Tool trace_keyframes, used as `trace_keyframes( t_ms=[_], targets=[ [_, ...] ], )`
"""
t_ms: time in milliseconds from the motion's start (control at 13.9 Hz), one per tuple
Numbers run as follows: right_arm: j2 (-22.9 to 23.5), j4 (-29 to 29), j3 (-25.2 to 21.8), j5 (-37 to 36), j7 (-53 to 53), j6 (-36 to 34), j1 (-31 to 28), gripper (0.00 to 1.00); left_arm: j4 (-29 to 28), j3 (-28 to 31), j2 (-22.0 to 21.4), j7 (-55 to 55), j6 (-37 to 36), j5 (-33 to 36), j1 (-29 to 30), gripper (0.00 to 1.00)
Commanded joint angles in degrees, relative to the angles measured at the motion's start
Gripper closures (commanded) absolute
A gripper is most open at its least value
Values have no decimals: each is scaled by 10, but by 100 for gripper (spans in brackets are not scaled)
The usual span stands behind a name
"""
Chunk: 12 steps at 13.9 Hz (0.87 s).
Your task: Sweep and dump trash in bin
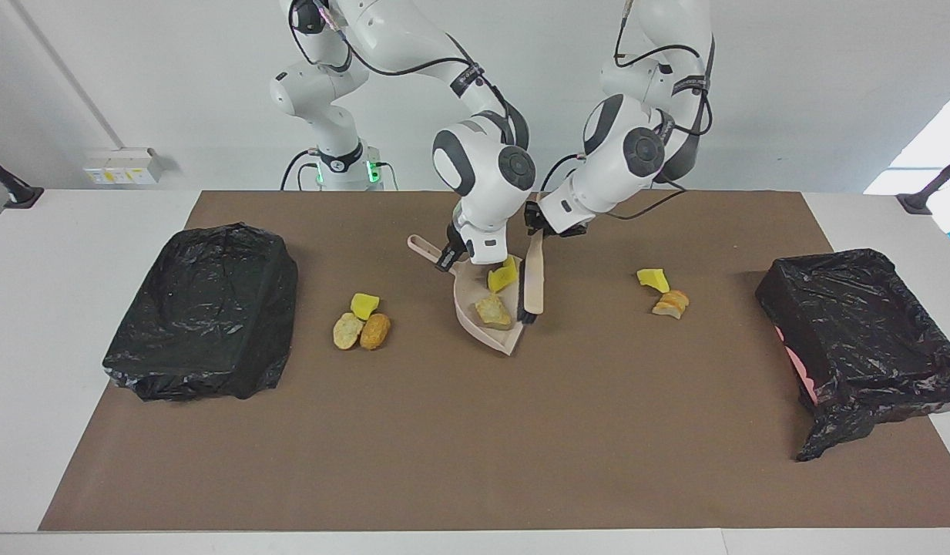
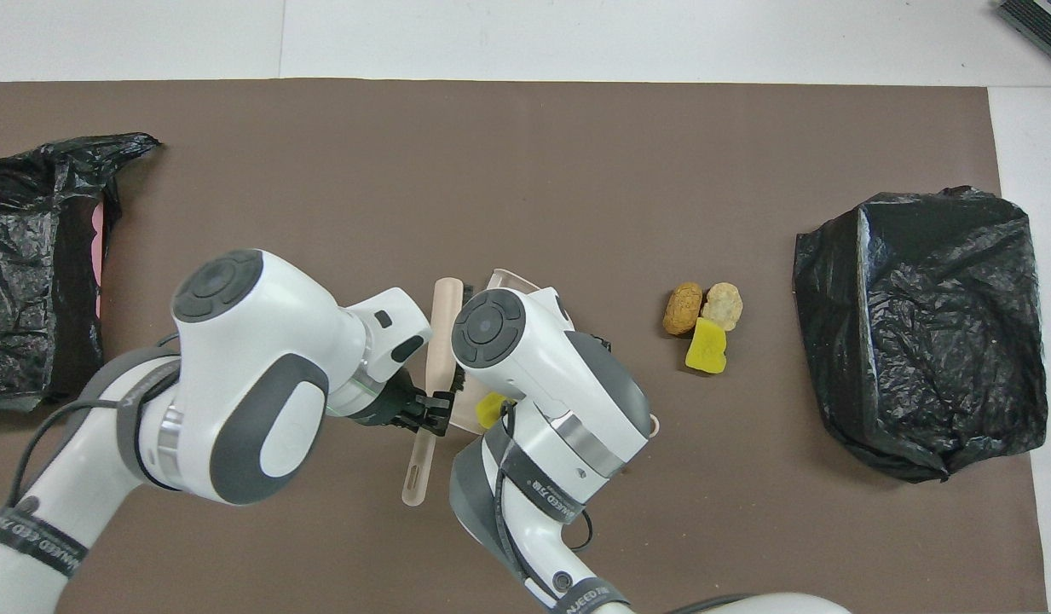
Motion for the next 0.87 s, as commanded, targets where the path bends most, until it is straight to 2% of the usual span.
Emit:
trace_keyframes(
  t_ms=[0, 144, 361, 505, 649, 794],
  targets=[
    [-12, -12, 5, -9, 8, 5, -7, 100, -5, 0, -16, -103, -36, 33, 30, 100],
    [-12, -12, 5, -9, 8, 5, -8, 100, -8, 0, -17, -189, -51, 88, 39, 100],
    [-11, -12, 5, -5, 7, 6, -9, 100, -15, 0, -24, -383, -71, 154, 69, 100],
    [-10, -12, 5, 19, -5, 7, -14, 100, -17, 0, -25, -478, -78, 188, 88, 100],
    [-11, -10, 5, 35, -36, -4, -13, 100, -19, 0, -31, -514, -101, 242, 92, 100],
    [-12, -10, 5, 42, -41, -15, -7, 100, -66, -1, -63, -493, -114, 279, 106, 100]
  ],
)
